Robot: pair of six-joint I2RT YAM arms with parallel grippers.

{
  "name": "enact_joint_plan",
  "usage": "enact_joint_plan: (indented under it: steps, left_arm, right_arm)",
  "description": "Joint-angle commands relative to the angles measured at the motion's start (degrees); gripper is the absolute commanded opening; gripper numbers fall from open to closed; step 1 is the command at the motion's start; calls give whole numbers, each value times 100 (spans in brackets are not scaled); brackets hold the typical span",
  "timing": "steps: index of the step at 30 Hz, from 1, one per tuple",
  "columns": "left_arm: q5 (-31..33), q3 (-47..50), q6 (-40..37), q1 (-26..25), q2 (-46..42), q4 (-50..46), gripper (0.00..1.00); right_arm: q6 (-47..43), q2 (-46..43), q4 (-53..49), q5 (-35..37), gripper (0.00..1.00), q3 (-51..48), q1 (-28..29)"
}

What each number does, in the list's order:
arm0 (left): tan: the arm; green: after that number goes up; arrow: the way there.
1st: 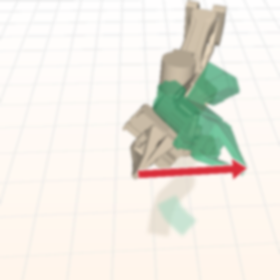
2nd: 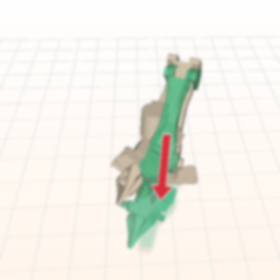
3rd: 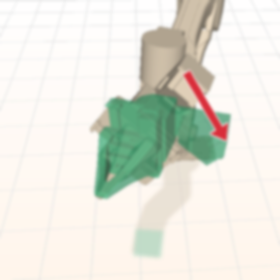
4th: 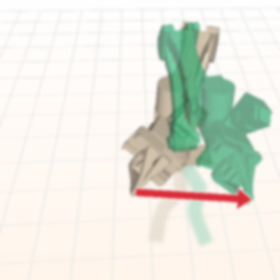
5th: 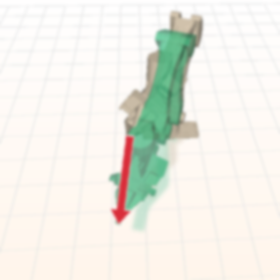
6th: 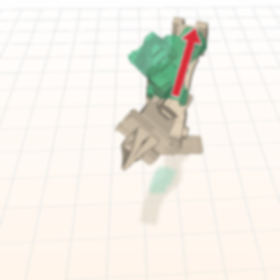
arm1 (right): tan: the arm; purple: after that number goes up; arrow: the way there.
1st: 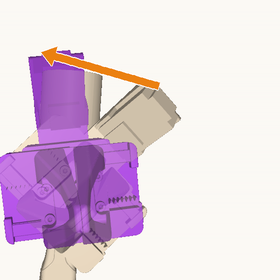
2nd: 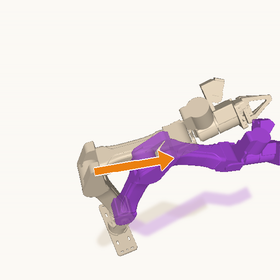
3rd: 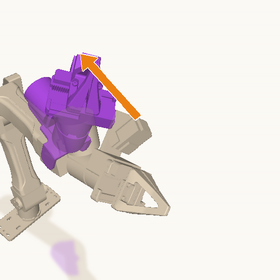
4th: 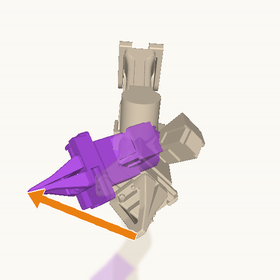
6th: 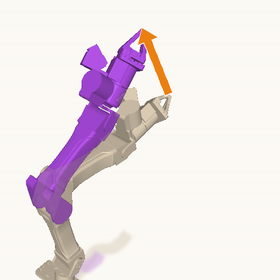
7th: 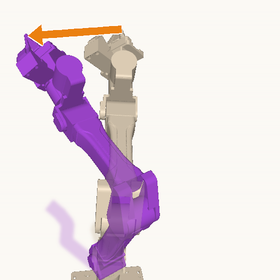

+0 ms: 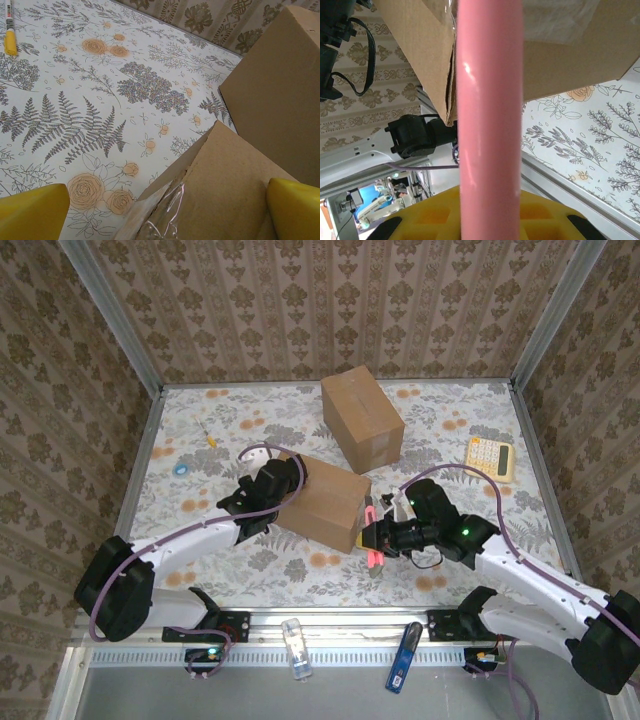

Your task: Unpack the express box

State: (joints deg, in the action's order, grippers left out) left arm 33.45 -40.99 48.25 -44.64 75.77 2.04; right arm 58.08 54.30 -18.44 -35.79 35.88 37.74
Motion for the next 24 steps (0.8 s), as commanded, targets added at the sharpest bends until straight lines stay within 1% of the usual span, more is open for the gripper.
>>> enact_joint_plan:
  steps: [1,24]
  left_arm:
    - [-875,834,95,-84,928,-2102,100]
    - [-937,724,69,-88,1176,-2025,100]
  right_arm:
    - [79,-100,4,-488,0,-61,332]
    - [579,-428,170,-60,0,-147,1001]
